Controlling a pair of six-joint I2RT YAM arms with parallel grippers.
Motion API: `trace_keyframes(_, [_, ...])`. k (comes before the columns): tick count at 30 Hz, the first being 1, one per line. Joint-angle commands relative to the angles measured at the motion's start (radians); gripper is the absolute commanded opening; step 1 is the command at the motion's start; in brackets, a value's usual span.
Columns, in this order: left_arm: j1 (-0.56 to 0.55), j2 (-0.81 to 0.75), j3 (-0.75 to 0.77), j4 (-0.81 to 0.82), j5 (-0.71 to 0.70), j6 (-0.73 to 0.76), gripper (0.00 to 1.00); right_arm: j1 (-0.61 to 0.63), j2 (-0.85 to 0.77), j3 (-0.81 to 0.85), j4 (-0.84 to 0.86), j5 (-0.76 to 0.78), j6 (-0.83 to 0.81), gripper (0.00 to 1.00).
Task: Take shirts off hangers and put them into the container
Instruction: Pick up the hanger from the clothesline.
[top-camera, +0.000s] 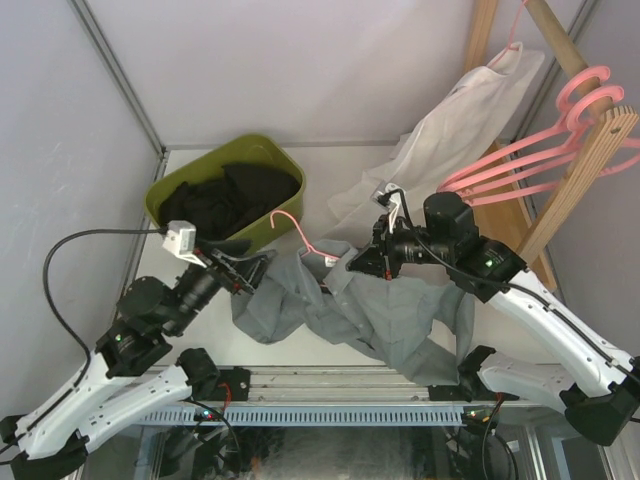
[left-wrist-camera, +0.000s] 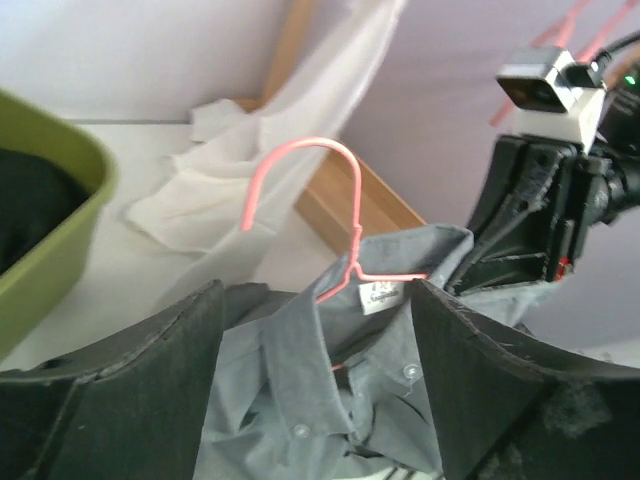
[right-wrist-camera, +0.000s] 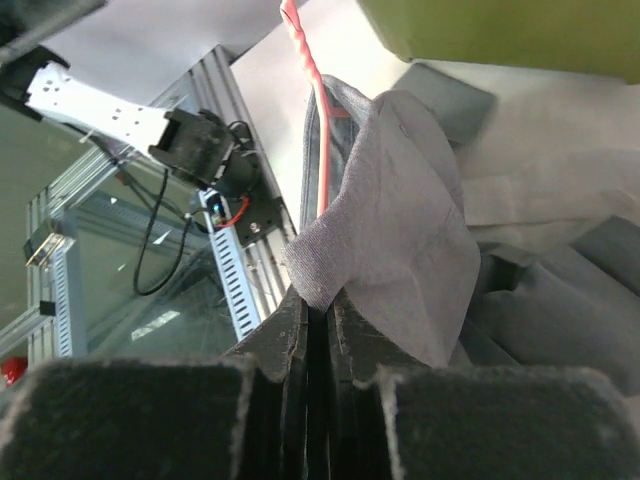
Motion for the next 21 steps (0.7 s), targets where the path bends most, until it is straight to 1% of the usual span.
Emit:
trace_keyframes(1, [0.005, 0.082, -0.04, 0.196, 0.235, -0.024, 0.76, 0.029, -0.035, 0.035, 0.103, -0.062, 0.039, 0.0])
trace_keyframes(4, [0.004, 0.121, -0.053, 0.269, 0.272, -0.062, 0.71, 0.037, -0.039, 0.017, 0.123, -0.053, 0.059, 0.0])
trace_keyframes(9, [0.005, 0.151, -0.082, 0.335, 0.277, -0.111, 0.68, 0.049, -0.05, -0.013, 0.153, -0.02, 0.092, 0.0])
trace_keyframes(11, [0.005, 0.154, -0.096, 0.352, 0.264, -0.117, 0.66, 0.054, -0.053, -0.022, 0.166, -0.016, 0.101, 0.0])
trace_keyframes(16, [0.004, 0.156, -0.152, 0.45, 0.205, -0.173, 0.58, 0.064, -0.059, -0.024, 0.171, -0.005, 0.107, 0.0])
trace_keyframes(21, [0.005, 0.185, -0.16, 0.449, 0.17, -0.19, 0.52, 0.074, -0.069, -0.024, 0.178, -0.007, 0.109, 0.0])
